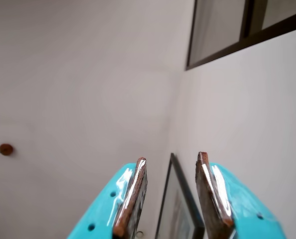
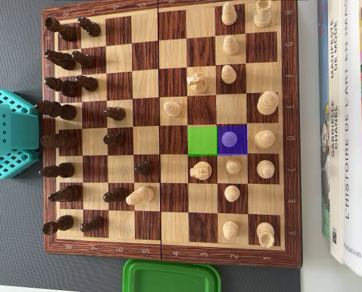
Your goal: Play chess
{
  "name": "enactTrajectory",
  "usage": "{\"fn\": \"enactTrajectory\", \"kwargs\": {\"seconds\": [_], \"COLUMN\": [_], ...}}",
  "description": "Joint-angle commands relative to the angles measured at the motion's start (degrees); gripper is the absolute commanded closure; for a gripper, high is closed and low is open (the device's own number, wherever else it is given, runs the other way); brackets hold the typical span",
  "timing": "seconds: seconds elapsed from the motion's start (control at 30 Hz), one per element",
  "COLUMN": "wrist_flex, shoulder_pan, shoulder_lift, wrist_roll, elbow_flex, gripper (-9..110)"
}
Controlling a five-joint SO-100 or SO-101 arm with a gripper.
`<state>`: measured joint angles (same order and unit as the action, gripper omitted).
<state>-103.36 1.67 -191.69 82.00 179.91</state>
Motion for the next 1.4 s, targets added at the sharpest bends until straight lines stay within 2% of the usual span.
{"fn": "enactTrajectory", "kwargs": {"seconds": [0.0, 0.5, 0.63, 0.9, 1.37], "wrist_flex": [0.1, 0.1, 4.1, 31.9, 88.0], "shoulder_pan": [0.3, 0.3, -0.3, -0.4, 0.0], "shoulder_lift": [-0.2, -0.2, -0.2, -0.2, -0.2], "wrist_roll": [0.3, 0.2, -0.1, -0.2, -0.2], "elbow_flex": [1.1, 1.1, 0.3, -10.5, -23.1], "gripper": [86, 86, 86, 86, 86]}}
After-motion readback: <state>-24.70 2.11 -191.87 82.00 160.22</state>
